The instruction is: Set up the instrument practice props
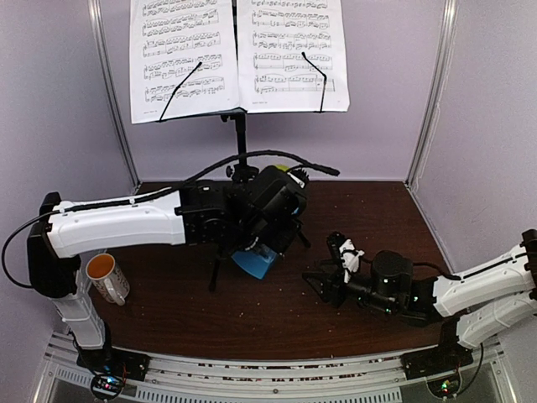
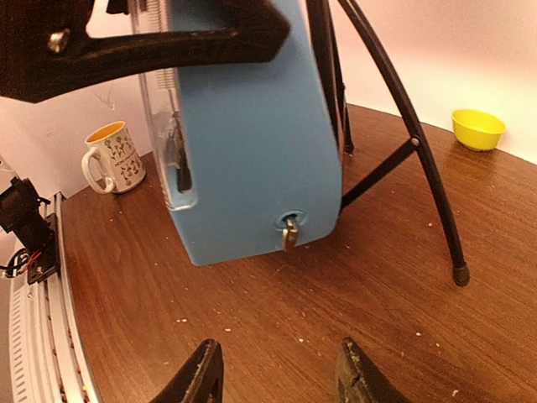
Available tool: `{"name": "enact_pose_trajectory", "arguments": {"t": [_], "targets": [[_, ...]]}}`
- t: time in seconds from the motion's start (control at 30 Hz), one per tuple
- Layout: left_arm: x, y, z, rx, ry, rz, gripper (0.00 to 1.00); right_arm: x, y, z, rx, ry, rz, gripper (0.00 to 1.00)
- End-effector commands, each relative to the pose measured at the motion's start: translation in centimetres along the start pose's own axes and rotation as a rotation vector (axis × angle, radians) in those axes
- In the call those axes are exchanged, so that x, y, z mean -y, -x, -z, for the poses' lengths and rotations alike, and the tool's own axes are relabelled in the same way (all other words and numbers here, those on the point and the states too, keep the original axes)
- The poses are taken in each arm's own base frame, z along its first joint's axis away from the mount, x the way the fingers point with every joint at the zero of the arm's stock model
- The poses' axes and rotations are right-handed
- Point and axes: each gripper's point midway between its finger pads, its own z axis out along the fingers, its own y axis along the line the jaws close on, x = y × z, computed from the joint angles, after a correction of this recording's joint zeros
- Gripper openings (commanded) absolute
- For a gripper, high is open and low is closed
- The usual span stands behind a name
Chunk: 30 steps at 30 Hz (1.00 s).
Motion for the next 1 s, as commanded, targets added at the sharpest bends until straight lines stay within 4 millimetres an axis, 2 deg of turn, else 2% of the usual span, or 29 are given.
{"name": "enact_pose_trajectory", "arguments": {"t": [0.0, 0.23, 0.4, 0.87, 0.97], "targets": [[-2.1, 5.2, 3.5, 0.145, -0.007, 0.114, 0.17, -1.7, 2.4, -1.3, 0.070, 0.016, 0.017, 0.46], [-1.6, 5.7, 4.4, 0.176, -0.048, 0.112, 0.16, -2.1, 2.8, -2.9, 0.072, -0.004, 0.019, 0.46], [-1.5, 6.1, 5.0, 0.196, -0.062, 0.110, 0.16, -1.8, 2.9, -3.8, 0.063, -0.040, 0.042, 0.42], [-1.1, 6.8, 6.2, 0.242, -0.102, 0.089, 0.16, -0.9, 3.5, -4.4, 0.075, -0.110, 0.069, 0.27], [-0.9, 6.9, 6.3, 0.246, -0.118, 0.087, 0.15, -1.0, 3.8, -4.4, 0.084, -0.105, 0.068, 0.20]]}}
